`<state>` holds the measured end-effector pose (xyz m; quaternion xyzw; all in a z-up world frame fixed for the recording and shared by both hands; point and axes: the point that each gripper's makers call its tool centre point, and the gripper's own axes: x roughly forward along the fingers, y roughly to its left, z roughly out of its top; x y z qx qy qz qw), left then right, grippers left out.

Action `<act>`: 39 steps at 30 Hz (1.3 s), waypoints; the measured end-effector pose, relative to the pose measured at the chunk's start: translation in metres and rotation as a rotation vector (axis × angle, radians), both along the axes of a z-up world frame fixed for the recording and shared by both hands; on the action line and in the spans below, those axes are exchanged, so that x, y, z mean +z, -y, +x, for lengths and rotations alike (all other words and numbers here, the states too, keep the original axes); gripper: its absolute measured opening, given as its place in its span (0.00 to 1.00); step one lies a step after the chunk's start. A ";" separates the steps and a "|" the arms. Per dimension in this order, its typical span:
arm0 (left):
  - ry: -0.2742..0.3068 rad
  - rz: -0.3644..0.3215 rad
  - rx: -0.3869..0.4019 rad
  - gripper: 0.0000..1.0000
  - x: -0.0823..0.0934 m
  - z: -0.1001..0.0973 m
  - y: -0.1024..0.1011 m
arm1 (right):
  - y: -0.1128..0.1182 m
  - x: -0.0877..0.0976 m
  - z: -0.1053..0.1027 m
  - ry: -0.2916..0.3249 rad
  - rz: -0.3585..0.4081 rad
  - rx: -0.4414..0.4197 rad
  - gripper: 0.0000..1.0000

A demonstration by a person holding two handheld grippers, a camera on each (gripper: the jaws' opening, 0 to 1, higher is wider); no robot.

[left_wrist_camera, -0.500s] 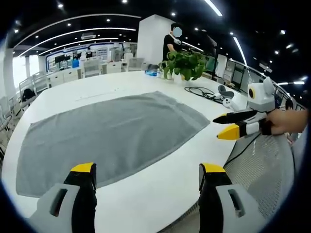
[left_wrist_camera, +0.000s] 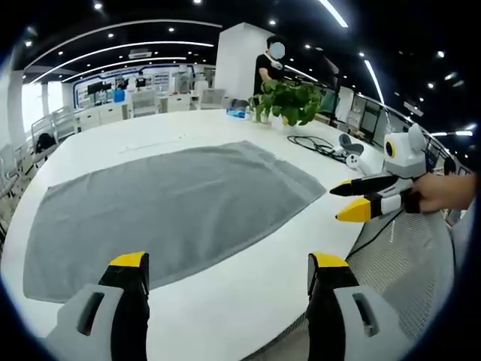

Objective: Fold the towel on the table until its edges align and the towel forms a compact rectangular stack.

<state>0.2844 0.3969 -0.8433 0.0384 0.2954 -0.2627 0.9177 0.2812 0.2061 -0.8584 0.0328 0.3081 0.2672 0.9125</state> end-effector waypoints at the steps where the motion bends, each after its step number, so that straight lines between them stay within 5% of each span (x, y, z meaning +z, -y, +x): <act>1: -0.004 0.001 -0.002 0.89 -0.001 0.000 0.000 | 0.000 -0.001 0.000 -0.002 -0.001 0.001 0.67; 39: -0.063 -0.062 0.016 0.89 -0.008 -0.001 0.002 | 0.004 -0.011 -0.004 -0.049 -0.015 -0.011 0.67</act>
